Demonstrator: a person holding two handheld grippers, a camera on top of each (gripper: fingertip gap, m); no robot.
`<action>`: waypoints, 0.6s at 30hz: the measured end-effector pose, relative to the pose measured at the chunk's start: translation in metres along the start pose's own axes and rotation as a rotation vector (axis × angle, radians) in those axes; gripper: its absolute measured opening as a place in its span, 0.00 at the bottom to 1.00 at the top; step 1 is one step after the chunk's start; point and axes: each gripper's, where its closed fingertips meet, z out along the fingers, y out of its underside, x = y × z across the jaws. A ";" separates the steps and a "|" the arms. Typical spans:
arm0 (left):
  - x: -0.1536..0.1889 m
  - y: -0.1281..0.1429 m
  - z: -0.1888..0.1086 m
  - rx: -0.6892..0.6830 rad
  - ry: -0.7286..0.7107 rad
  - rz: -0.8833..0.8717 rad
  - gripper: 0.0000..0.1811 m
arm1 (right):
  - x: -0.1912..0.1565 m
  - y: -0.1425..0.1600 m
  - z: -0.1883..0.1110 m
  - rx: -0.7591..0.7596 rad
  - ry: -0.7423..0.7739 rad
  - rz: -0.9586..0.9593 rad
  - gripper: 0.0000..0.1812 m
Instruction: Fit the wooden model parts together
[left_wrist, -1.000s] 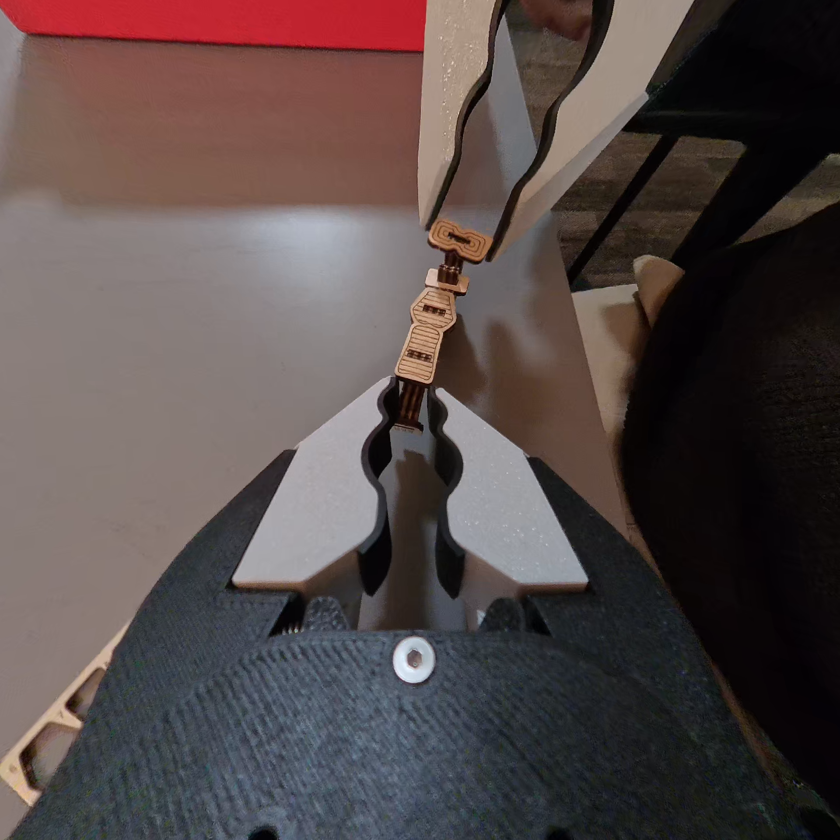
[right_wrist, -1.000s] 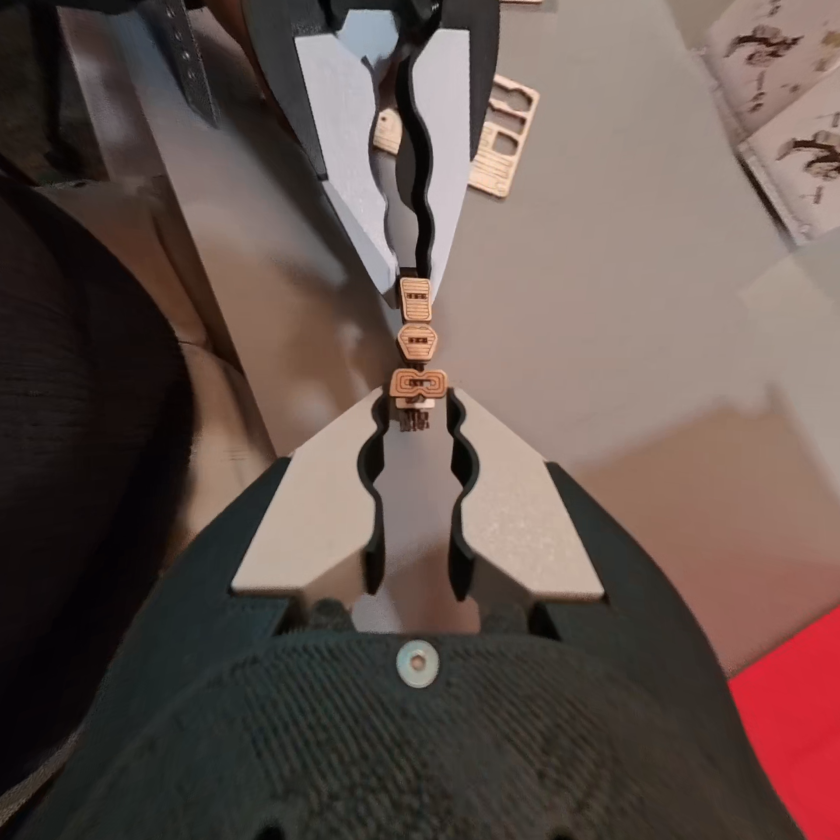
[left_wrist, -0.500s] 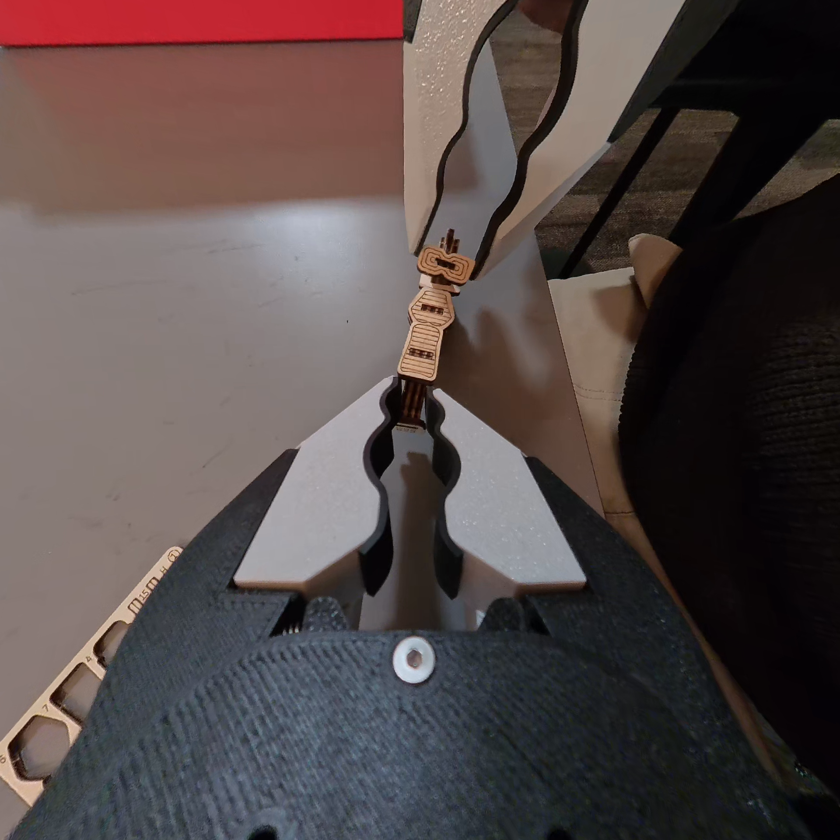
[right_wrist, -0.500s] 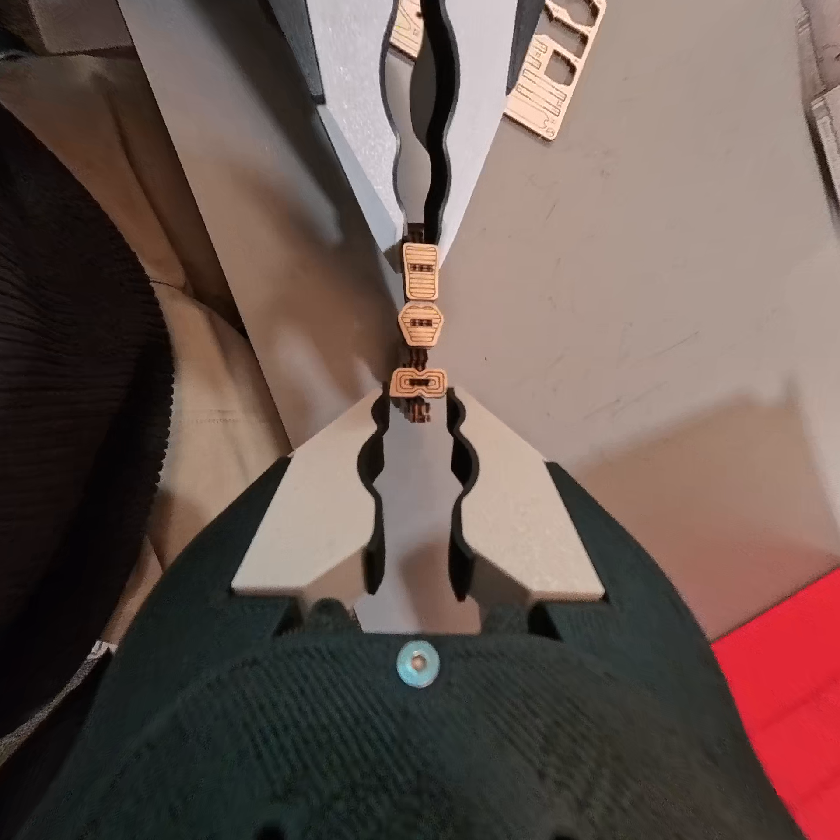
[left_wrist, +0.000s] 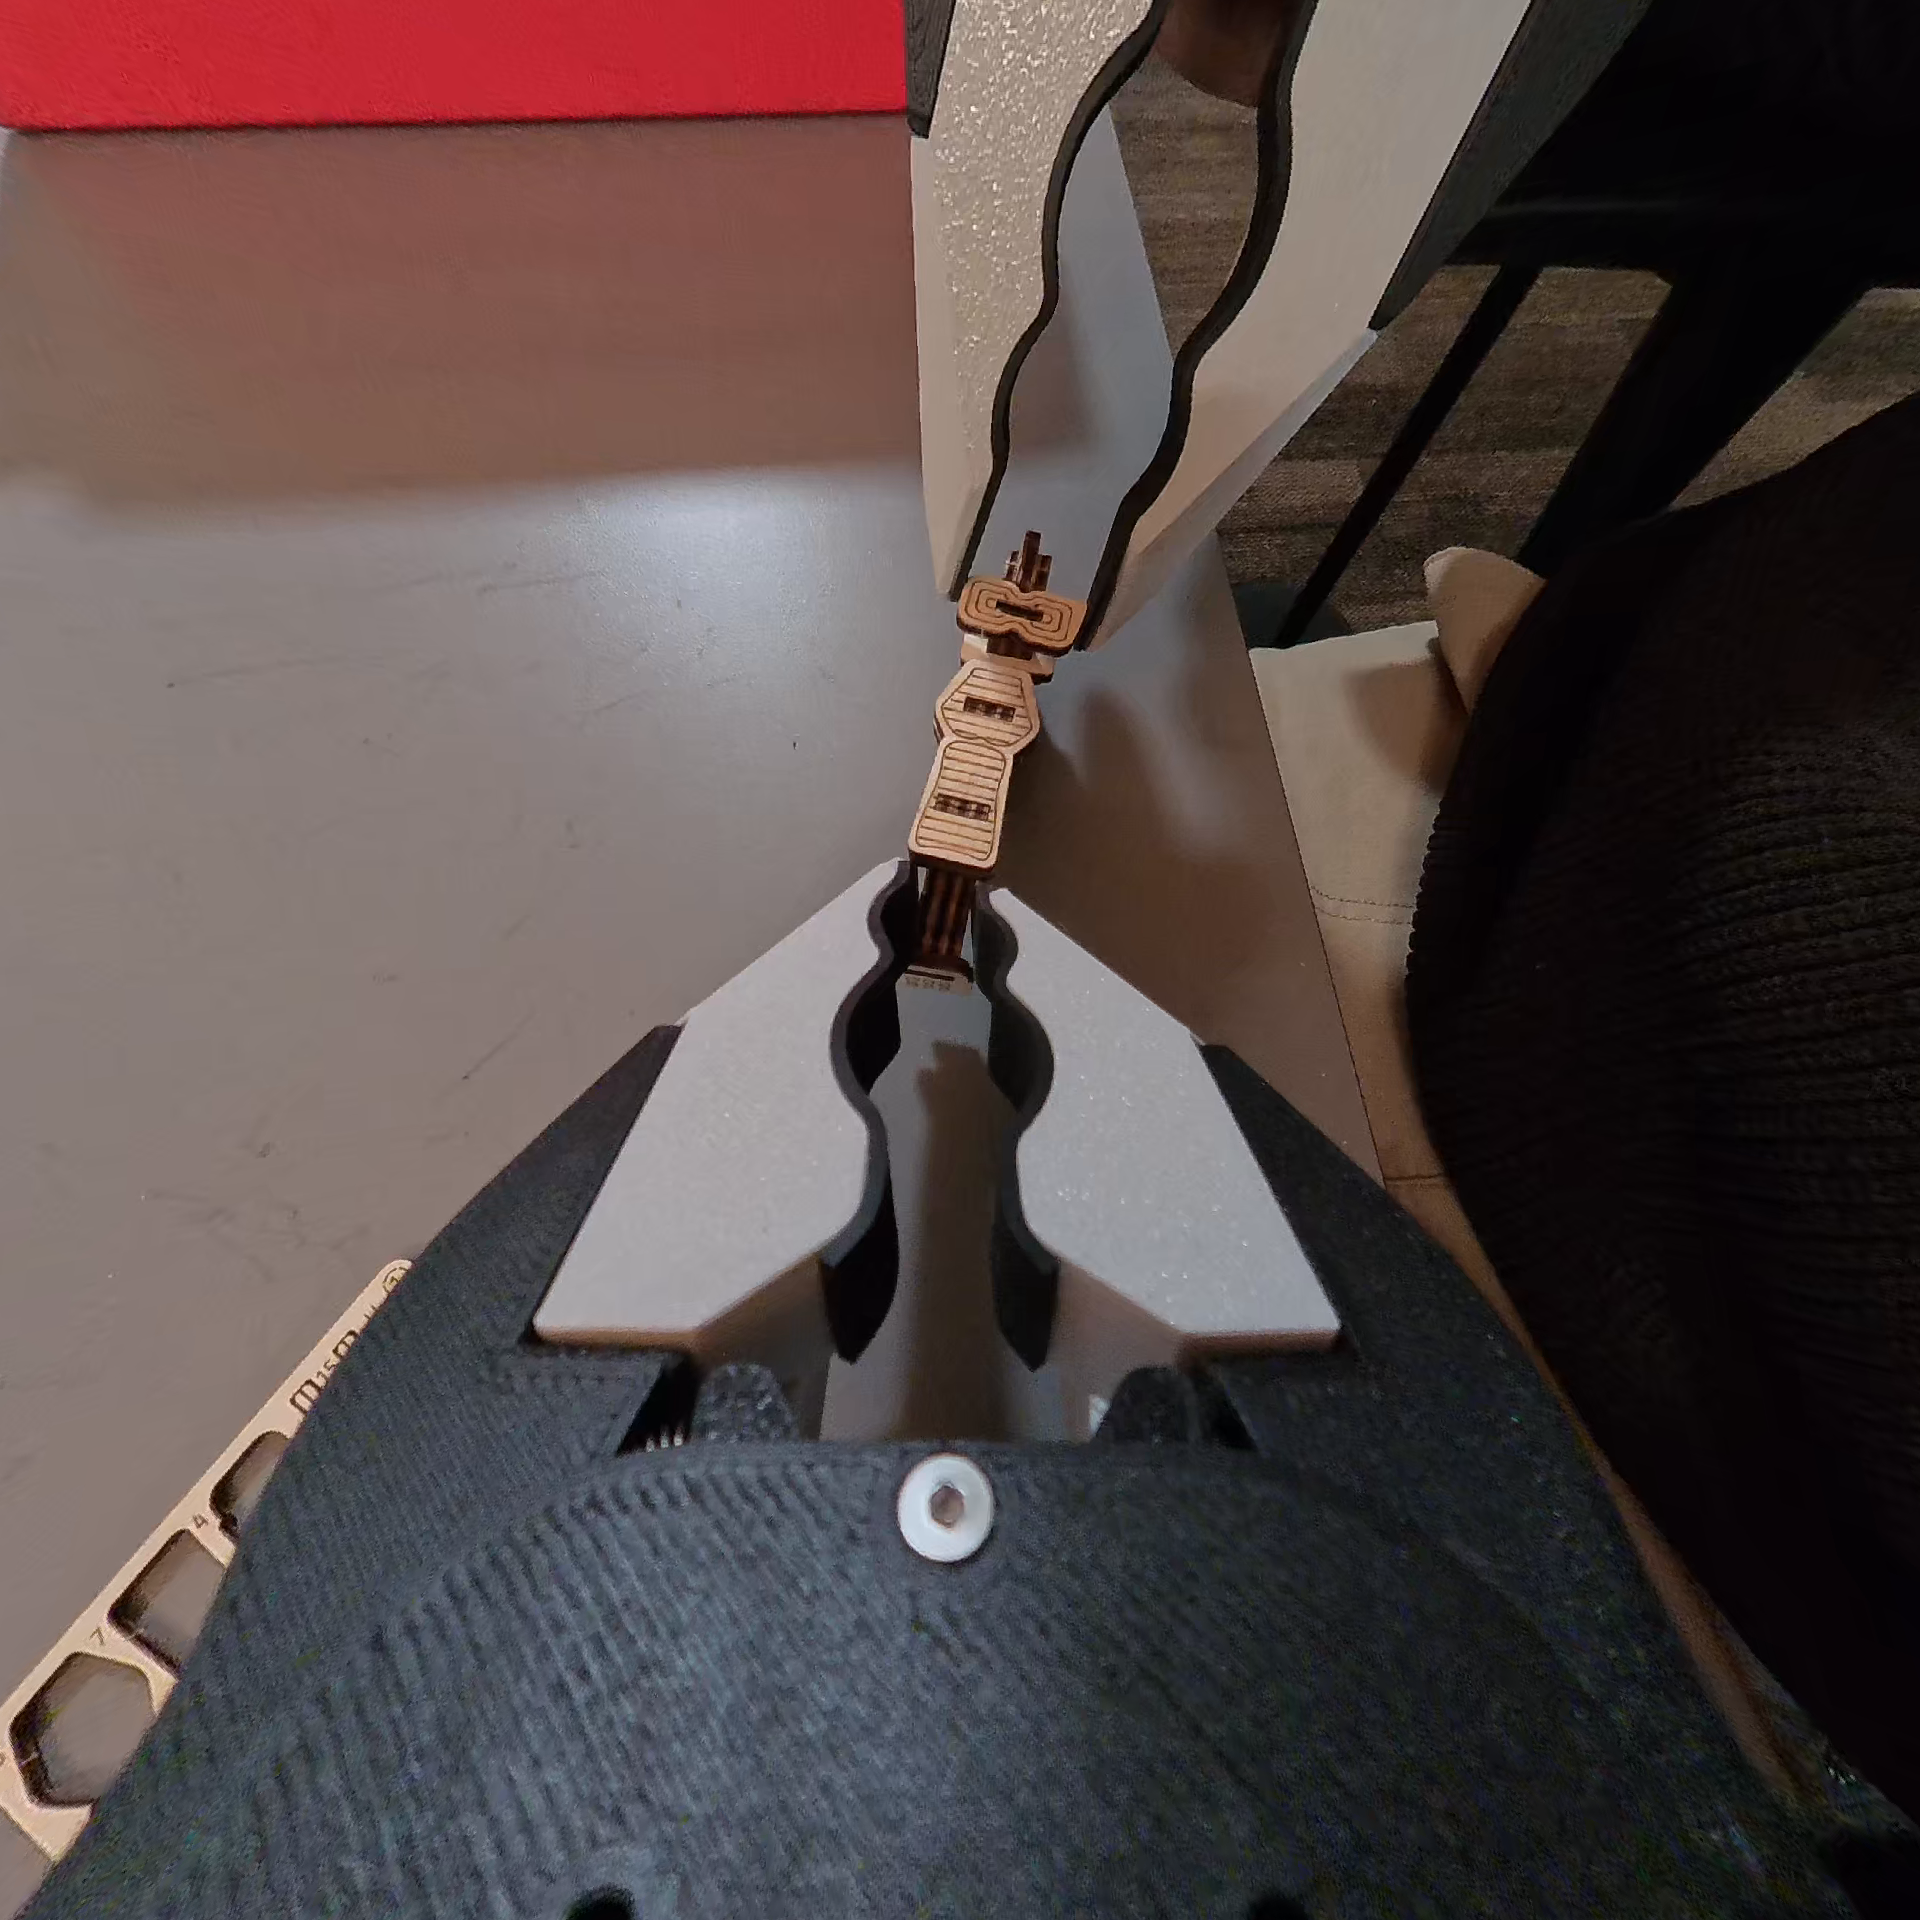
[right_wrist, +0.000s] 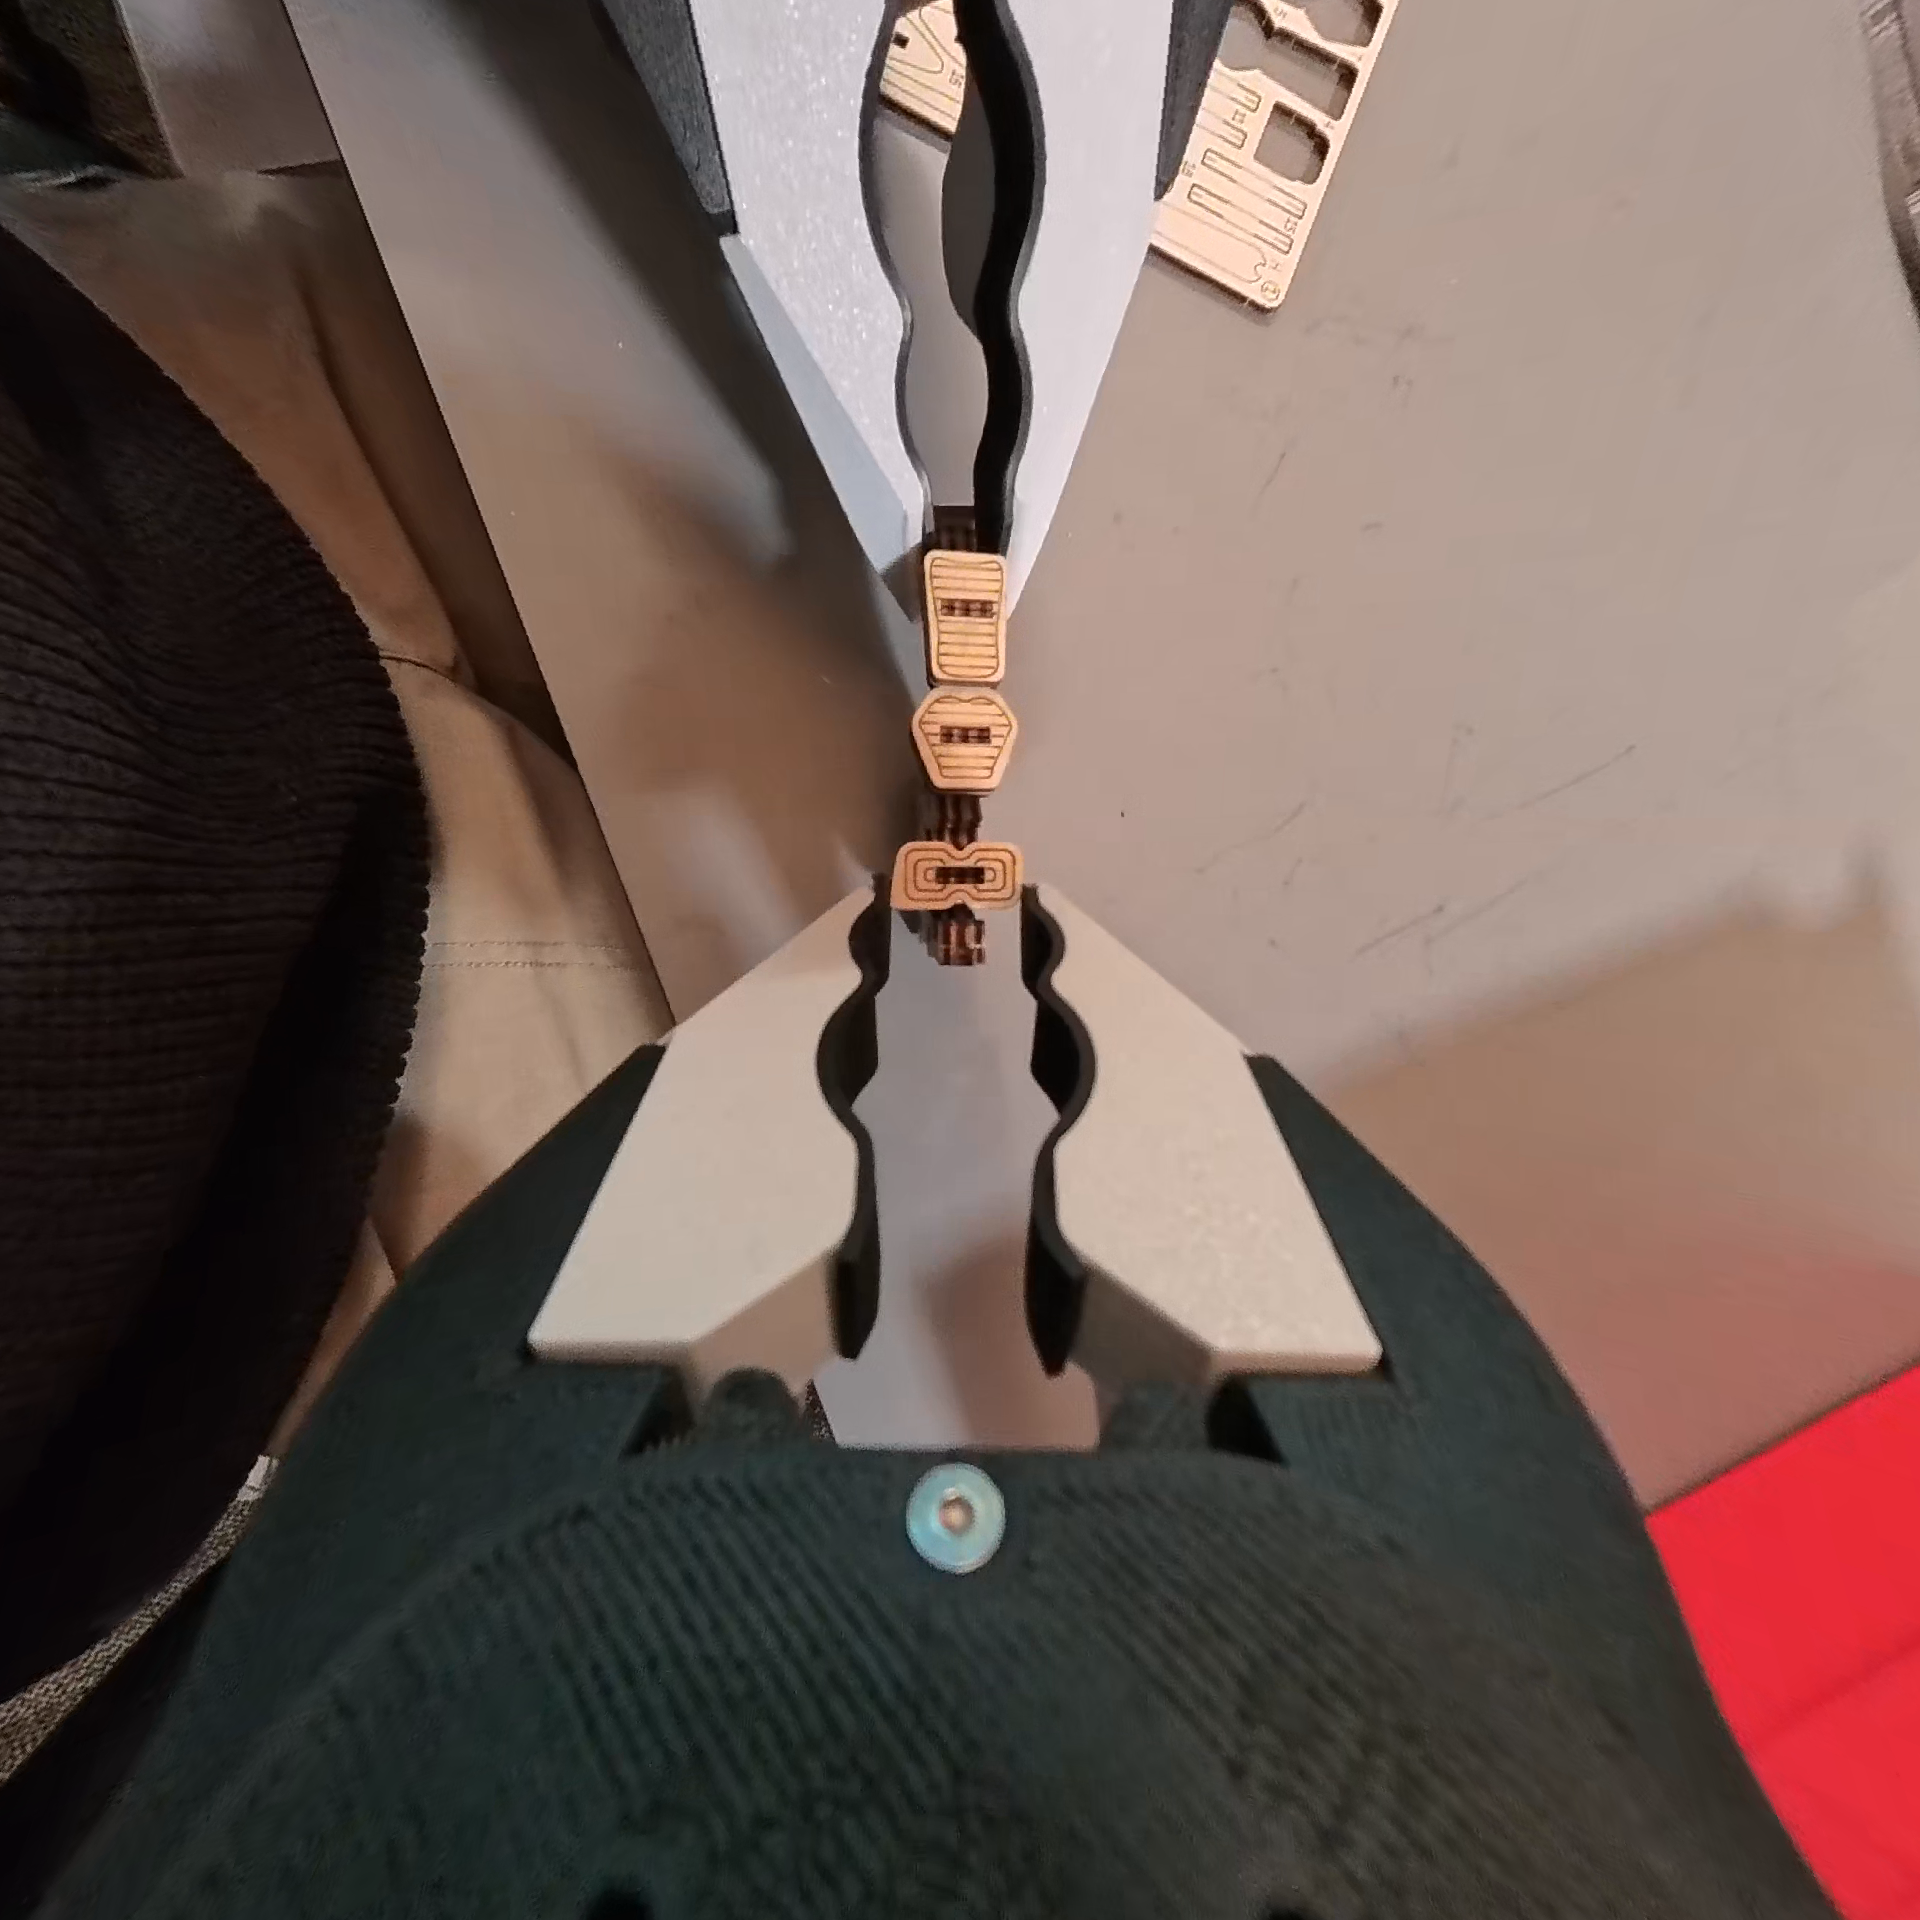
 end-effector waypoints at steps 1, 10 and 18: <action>0.000 0.000 0.000 0.000 0.000 0.000 0.05 | 0.000 0.000 0.000 0.000 0.001 0.000 0.13; -0.001 0.001 0.000 -0.004 -0.001 -0.001 0.05 | 0.002 -0.004 -0.006 0.025 0.008 0.011 0.20; 0.000 0.000 0.000 -0.002 -0.001 0.004 0.05 | 0.001 -0.013 -0.009 0.091 -0.010 0.028 0.13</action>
